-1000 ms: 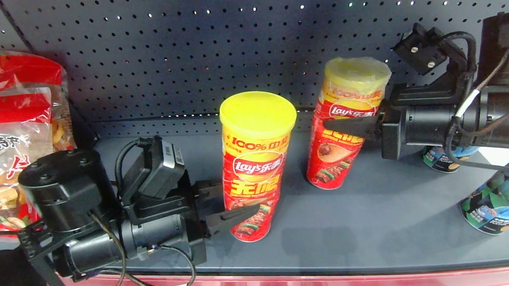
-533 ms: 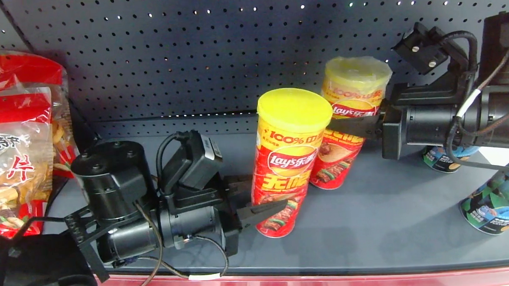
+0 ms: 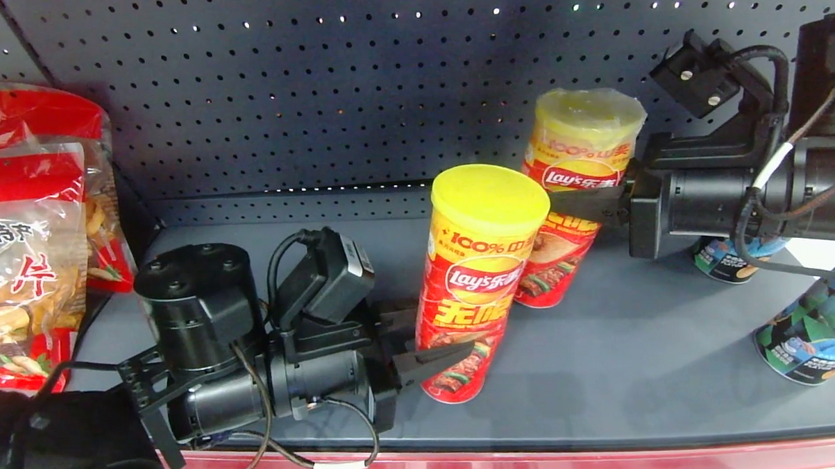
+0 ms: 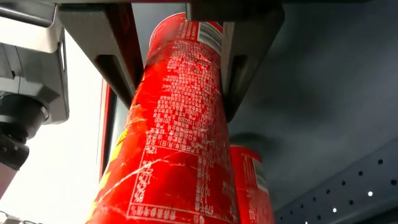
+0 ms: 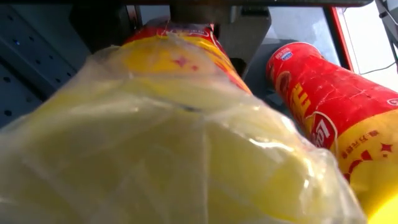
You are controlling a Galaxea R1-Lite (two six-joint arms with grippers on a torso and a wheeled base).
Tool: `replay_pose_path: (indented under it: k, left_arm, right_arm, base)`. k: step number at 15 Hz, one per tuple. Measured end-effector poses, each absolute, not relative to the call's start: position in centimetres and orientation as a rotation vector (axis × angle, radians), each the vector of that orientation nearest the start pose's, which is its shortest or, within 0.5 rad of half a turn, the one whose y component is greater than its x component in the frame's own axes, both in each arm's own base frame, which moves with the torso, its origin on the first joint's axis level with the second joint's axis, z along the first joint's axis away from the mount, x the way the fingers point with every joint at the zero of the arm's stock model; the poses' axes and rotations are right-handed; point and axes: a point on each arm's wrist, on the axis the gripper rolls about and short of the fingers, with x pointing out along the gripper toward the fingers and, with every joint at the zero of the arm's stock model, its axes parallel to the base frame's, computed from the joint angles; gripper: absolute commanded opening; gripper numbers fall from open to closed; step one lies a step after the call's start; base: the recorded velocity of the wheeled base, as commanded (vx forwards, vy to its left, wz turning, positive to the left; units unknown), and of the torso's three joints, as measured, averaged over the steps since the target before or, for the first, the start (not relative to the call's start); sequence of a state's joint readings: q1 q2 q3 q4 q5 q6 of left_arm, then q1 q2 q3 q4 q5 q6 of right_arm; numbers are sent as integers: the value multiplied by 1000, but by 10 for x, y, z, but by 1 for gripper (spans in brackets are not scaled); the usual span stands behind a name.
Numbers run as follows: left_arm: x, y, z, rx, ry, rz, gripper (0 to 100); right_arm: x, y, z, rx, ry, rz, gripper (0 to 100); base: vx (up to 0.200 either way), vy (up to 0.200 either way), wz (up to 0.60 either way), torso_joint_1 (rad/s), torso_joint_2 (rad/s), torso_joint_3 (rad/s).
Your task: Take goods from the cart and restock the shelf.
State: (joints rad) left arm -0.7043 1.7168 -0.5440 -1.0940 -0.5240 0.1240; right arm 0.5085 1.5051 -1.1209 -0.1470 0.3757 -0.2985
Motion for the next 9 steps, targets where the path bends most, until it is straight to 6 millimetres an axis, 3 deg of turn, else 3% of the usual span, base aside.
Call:
replay_pose_path:
  k: [9]
  left_arm:
    - [199,-186,150,119,38,-1239,0]
  right_arm:
    - [230,138,280,-294,111,911,0]
  base:
    - [0,0,0,0,0,0]
